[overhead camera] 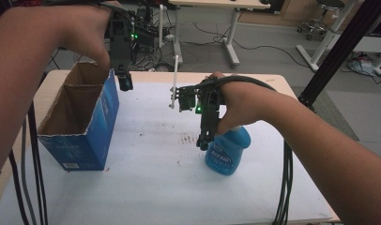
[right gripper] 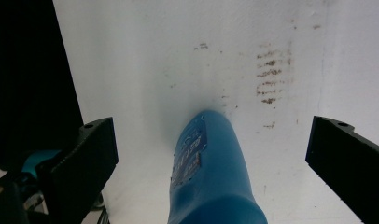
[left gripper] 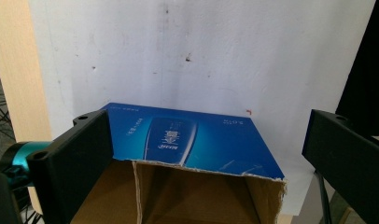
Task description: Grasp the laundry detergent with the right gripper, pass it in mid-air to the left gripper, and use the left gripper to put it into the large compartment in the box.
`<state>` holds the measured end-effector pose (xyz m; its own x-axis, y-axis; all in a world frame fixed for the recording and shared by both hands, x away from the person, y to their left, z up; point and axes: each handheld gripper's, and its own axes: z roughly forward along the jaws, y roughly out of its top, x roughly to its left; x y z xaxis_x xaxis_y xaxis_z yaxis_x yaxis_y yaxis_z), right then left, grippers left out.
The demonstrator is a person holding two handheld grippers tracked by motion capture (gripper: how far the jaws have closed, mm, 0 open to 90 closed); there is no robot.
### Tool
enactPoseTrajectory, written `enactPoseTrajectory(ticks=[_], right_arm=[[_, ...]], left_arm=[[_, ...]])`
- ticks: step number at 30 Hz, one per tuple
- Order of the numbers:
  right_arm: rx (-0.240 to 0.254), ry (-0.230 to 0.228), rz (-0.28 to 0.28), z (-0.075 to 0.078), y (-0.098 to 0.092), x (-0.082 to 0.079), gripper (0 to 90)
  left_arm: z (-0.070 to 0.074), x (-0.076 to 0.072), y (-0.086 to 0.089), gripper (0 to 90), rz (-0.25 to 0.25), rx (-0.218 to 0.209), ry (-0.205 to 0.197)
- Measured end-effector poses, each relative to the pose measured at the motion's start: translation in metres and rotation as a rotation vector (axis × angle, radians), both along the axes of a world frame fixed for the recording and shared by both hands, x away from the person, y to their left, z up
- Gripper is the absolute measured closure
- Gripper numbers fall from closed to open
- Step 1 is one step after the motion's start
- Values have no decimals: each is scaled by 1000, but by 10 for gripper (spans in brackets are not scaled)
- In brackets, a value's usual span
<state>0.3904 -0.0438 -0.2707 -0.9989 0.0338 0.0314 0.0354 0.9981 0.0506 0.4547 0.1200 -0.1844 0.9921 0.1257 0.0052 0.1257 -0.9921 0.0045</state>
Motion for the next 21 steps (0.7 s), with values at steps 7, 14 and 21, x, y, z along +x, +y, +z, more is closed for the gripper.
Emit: enactPoseTrajectory(ticks=[7, 14, 21], right_arm=[[80, -20, -79, 5, -14, 3, 15], [287, -89, -264, 24, -44, 16, 15], [382, -116, -351, 30, -75, 16, 14]], left_arm=[[0, 0, 1, 17, 6, -2, -6], [0, -3, 0, 17, 5, 10, -4], [1, -5, 2, 17, 10, 7, -10]])
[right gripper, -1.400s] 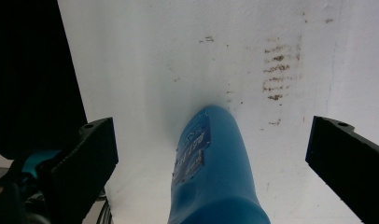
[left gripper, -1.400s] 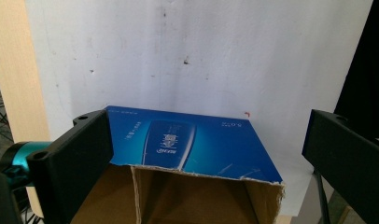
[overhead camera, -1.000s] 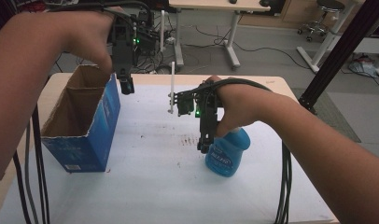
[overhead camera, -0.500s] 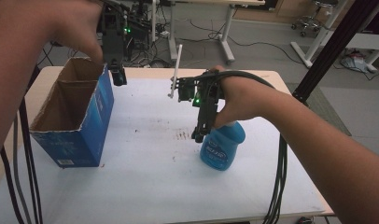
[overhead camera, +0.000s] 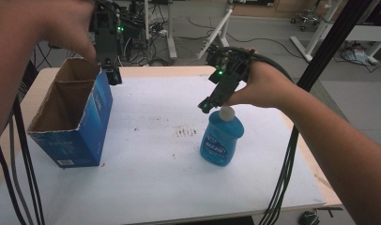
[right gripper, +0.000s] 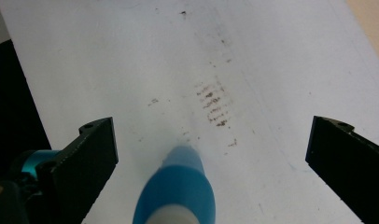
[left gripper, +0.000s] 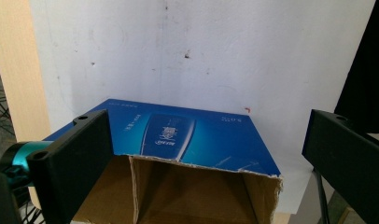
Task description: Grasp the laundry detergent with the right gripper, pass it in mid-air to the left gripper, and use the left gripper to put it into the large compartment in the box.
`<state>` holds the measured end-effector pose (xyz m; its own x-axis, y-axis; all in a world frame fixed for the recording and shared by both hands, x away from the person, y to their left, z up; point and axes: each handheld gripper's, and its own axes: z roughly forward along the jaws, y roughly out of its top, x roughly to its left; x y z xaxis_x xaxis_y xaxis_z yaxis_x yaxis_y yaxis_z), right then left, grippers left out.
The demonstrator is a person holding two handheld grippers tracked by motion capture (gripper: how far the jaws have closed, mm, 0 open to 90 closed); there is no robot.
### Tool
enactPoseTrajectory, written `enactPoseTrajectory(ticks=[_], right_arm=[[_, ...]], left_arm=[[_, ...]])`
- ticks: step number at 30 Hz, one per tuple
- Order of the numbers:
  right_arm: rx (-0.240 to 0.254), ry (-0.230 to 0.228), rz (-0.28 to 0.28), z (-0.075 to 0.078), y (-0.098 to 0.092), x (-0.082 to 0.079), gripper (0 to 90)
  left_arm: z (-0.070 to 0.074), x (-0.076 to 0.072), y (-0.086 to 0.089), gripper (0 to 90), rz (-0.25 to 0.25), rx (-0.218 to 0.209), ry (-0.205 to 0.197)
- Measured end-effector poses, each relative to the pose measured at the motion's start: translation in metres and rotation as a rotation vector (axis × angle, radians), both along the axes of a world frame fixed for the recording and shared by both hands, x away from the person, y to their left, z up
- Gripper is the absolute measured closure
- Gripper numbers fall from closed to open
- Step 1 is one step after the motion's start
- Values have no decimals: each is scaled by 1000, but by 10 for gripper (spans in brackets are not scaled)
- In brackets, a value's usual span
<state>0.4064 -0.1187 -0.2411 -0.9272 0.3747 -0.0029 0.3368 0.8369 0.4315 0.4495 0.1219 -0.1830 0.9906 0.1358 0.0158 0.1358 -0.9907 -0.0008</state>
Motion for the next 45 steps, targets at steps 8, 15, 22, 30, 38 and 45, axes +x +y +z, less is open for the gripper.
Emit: enactPoseTrajectory(ticks=[8, 15, 22, 30, 38, 45], right_arm=[[160, -22, -114, 5, -43, -9, 14], [280, -95, -172, 12, -80, -28, 14], [319, -130, -193, 5, -109, -49, 14], [407, -180, -229, -16, -134, -70, 14], [512, -280, -306, -43, -149, -97, 13], [580, -312, -397, -78, -160, -116, 12]], left_arm=[[1, -2, -1, 17, -6, 5, -5], [0, -4, -6, 17, -10, 14, 0], [1, -6, -6, 17, -5, 24, -3], [1, -9, -9, 17, -8, 21, -6], [3, -12, -9, 17, -5, 26, -7], [4, -15, -11, 17, -6, 26, -8]])
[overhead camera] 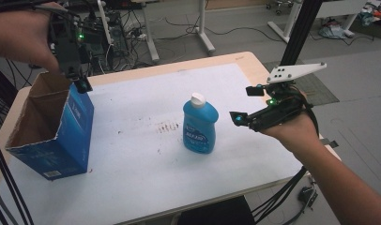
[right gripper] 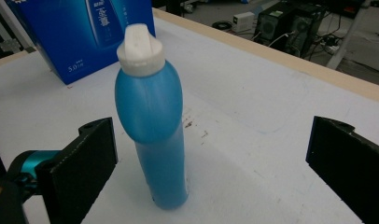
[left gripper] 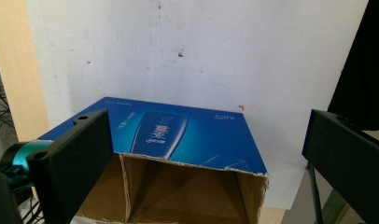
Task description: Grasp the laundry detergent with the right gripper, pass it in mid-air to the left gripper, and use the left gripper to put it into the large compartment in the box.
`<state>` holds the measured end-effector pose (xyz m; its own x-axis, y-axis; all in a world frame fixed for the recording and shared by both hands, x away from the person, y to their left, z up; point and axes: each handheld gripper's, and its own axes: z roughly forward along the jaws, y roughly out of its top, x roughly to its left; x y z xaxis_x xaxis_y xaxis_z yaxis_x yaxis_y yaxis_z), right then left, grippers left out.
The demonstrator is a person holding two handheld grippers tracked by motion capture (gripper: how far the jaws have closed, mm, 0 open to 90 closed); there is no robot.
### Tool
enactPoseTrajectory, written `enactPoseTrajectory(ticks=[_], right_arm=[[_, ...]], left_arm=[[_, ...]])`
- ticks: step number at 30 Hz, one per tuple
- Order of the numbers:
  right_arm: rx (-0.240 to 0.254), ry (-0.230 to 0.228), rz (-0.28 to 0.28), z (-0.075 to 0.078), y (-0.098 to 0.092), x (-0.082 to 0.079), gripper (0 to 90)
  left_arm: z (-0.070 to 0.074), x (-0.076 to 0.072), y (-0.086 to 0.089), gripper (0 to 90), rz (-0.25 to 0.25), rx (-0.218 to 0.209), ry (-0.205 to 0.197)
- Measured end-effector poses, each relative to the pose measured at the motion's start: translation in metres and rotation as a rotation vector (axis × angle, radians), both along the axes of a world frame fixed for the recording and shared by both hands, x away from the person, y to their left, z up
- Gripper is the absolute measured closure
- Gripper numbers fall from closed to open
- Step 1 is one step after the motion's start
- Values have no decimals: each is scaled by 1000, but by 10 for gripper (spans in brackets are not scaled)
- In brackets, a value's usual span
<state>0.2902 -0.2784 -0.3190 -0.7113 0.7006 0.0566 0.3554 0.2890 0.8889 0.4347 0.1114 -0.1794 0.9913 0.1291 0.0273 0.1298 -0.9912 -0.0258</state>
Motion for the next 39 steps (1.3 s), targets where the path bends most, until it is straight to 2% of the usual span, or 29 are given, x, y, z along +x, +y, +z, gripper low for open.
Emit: enactPoseTrajectory(ticks=[1, 2, 3, 4, 7, 8, 9, 12, 13, 14, 18, 26, 33, 39], right_arm=[[0, 0, 0, 0, 0, 0, 12], [19, 2, -3, -8, 0, -3, 12], [19, 2, -3, -8, 0, -3, 12], [30, 11, -1, -15, 0, -4, 11], [32, 20, -3, -23, 3, -4, 11], [44, 36, 3, -33, 6, -3, 10], [44, 36, 3, -33, 6, -3, 10], [51, 58, 11, -47, 13, -1, 10], [51, 58, 11, -47, 13, -1, 10], [58, 76, 14, -54, 16, 0, 10], [72, 95, 23, -67, 23, 2, 10], [82, 119, 46, -80, 35, 8, 10], [78, 121, 64, -87, 46, 13, 10], [94, 125, 69, -94, 56, 18, 10]], left_arm=[[0, 0, 0, 17, 0, -1, -3], [0, -1, -1, 17, -4, 2, -3], [0, -1, -1, 17, -4, 2, -3], [0, -1, -1, 17, -6, 2, -4], [0, -2, -1, 17, 1, 4, -4], [0, -2, -1, 17, -2, 8, -4], [0, -2, -1, 17, -2, 8, -4], [0, -2, 0, 17, -1, 9, -6], [0, -2, 0, 17, -1, 9, -6], [0, -2, 1, 17, 0, 8, -4], [0, -2, 3, 17, 3, 11, -7], [0, -2, 2, 17, 1, 8, -12], [0, -2, 2, 17, -2, 12, -12], [0, -2, 3, 17, -5, 12, -13]])
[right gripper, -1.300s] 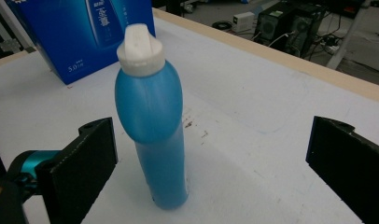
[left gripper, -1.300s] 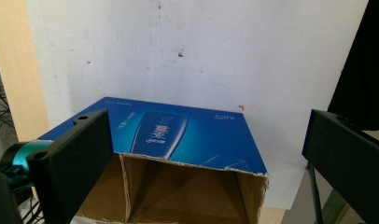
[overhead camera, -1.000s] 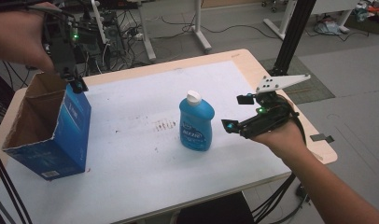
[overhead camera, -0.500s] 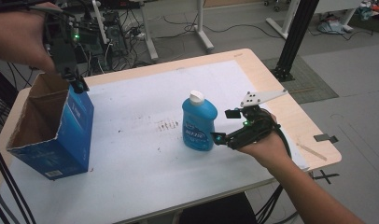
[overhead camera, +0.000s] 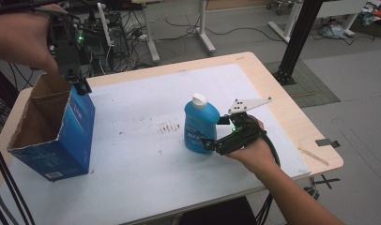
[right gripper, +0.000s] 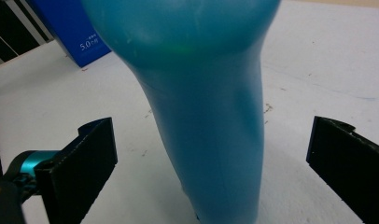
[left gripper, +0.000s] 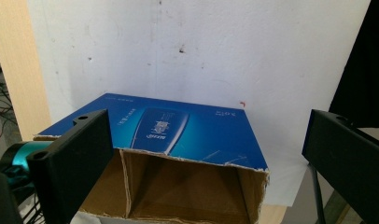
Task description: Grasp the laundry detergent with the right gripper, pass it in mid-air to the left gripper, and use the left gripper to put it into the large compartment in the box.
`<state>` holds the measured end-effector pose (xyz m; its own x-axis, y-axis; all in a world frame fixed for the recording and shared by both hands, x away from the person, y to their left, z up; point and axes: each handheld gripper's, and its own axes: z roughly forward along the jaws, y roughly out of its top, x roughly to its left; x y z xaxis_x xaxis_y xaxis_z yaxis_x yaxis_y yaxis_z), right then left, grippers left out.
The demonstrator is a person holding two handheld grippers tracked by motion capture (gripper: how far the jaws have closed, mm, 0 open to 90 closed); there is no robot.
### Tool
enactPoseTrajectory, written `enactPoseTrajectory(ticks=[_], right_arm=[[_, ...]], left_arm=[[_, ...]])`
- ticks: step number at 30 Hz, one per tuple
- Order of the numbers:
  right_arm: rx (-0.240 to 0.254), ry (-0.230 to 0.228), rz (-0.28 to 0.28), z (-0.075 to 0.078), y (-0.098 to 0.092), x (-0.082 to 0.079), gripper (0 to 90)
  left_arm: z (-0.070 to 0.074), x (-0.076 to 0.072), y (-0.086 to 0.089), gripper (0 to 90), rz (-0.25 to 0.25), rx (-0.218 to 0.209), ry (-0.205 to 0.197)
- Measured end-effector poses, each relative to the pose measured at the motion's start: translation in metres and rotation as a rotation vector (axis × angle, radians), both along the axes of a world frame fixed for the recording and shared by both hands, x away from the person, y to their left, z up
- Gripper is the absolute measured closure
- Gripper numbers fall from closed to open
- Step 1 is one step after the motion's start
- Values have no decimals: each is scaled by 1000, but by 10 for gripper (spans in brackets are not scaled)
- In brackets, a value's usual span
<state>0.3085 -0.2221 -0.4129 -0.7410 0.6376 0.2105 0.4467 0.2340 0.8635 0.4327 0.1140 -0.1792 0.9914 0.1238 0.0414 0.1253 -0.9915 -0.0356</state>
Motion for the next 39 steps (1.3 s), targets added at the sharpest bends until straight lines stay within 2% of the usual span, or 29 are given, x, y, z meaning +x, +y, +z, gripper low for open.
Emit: enactPoseTrajectory(ticks=[11, 25, 34, 37, 39], right_arm=[[21, 11, -1, -10, 11, 7, 10], [4, 3, -6, -18, 19, 10, 12], [21, -7, -10, -20, 20, 12, 61], [25, -17, -10, -20, 21, 12, 139], [30, -23, -15, -20, 21, 13, 141]], left_arm=[[0, -1, 2, 17, 4, -3, -1], [0, 0, 4, 17, 6, -3, 3], [-1, 0, 6, 17, 8, 1, 1], [-1, 0, 6, 17, 9, 2, 2], [0, 0, 6, 17, 8, 4, 1]])
